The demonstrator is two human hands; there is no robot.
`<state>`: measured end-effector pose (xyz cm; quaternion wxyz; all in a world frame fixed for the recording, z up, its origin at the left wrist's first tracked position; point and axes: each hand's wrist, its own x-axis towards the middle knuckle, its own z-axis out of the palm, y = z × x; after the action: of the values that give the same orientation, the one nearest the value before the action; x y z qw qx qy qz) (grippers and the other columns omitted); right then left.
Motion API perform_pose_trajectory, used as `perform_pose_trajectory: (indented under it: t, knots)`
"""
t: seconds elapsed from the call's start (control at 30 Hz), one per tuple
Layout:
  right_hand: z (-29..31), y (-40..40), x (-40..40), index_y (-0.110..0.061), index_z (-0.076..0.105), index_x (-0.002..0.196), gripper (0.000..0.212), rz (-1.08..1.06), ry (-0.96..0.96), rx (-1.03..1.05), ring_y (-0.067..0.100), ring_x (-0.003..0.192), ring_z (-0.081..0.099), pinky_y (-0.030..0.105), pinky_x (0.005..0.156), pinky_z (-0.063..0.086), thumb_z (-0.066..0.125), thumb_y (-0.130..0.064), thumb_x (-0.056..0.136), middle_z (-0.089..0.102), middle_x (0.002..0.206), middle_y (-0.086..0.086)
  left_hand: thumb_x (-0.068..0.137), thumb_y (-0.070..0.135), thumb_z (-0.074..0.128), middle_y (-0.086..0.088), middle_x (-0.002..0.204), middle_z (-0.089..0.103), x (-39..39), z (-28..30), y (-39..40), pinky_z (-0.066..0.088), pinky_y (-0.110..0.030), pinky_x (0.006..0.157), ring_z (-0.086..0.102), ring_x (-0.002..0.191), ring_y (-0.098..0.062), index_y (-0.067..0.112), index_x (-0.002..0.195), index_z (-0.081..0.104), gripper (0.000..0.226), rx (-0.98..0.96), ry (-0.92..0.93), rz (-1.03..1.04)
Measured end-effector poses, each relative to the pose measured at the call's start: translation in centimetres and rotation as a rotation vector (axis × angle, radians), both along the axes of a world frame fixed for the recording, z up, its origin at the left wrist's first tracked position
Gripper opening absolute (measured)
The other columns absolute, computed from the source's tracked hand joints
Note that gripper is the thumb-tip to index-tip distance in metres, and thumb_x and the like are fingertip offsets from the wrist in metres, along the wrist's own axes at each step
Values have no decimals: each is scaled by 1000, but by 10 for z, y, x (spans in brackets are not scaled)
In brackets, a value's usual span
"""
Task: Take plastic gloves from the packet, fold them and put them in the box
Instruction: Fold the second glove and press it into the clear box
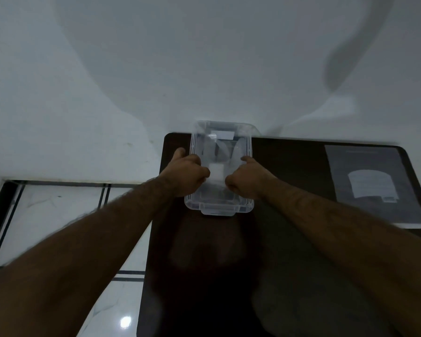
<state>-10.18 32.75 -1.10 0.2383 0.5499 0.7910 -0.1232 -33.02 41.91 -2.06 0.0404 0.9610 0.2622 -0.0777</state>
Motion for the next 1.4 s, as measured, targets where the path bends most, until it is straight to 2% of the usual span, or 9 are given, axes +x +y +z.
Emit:
perform_pose_trajectory:
  t: [0.1, 0.27, 0.4, 0.53, 0.8, 1.0, 1.13, 1.23, 1.4]
  knots:
    - [-3, 2, -3, -31, 69, 112, 12, 17, -5, -25, 20, 107, 72, 60, 131, 13, 59, -36, 107, 73, 98, -6, 104, 40, 61, -4, 140, 71, 2, -1, -1, 17, -57, 121, 54, 145, -23, 35, 124, 75, 25, -5, 44, 6]
    - [1, 2, -5, -31, 69, 117, 14, 53, -20, -111, 21, 114, 69, 61, 132, 13, 59, -34, 107, 66, 97, -6, 104, 39, 61, -3, 142, 71, 2, -3, -3, 2, -67, 128, 52, 149, -23, 36, 121, 76, 22, -60, 78, -26]
    - [3, 4, -9, -27, 70, 125, 34, 36, 25, -179, 21, 120, 68, 58, 130, 20, 49, -49, 110, 75, 118, -2, 105, 38, 61, -1, 141, 71, 4, 1, -3, -8, -70, 126, 49, 151, -23, 36, 124, 75, 24, -87, 132, -80]
    - [0, 12, -8, -26, 73, 120, 55, 19, 82, -158, 18, 104, 70, 54, 124, 30, 35, -65, 110, 75, 105, -3, 106, 40, 57, 8, 137, 73, 7, 2, 2, -15, -71, 124, 48, 153, -21, 39, 125, 74, 26, -144, 181, -102]
    - [2, 20, -13, -35, 70, 130, 45, 112, -26, -285, 21, 122, 64, 56, 123, 30, 44, -64, 107, 73, 126, -5, 110, 64, 33, 10, 140, 71, 11, 8, 3, -15, -75, 124, 36, 159, -24, 40, 133, 72, 52, -200, 322, -175]
    - [0, 19, -18, -33, 69, 131, 36, 255, -119, -242, 23, 115, 63, 49, 113, 40, 53, -53, 107, 70, 123, -2, 109, 70, 16, 8, 139, 72, 7, 1, -1, -39, -64, 110, 30, 163, -25, 35, 135, 72, 71, -147, 405, -240]
    - [-6, 18, -21, -34, 68, 132, 32, 267, -154, -262, 23, 118, 65, 52, 117, 37, 60, -46, 104, 71, 123, -4, 110, 68, 17, 1, 141, 71, 10, 13, -9, -31, -66, 119, 33, 161, -26, 29, 143, 66, 71, -159, 416, -251]
    - [-7, 20, -24, -32, 68, 133, 34, 255, -167, -266, 23, 117, 66, 53, 119, 35, 63, -46, 102, 72, 122, -3, 111, 68, 17, -2, 135, 74, 11, 21, -13, -24, -67, 122, 38, 158, -26, 24, 137, 70, 73, -155, 427, -243]
    - [-11, 23, -25, -30, 70, 124, 33, 210, -215, -214, 21, 106, 67, 49, 110, 40, 62, -53, 101, 72, 111, -2, 110, 69, 18, 1, 126, 76, 20, 21, 1, -16, -72, 126, 50, 149, -26, 31, 122, 74, 69, -85, 469, -271]
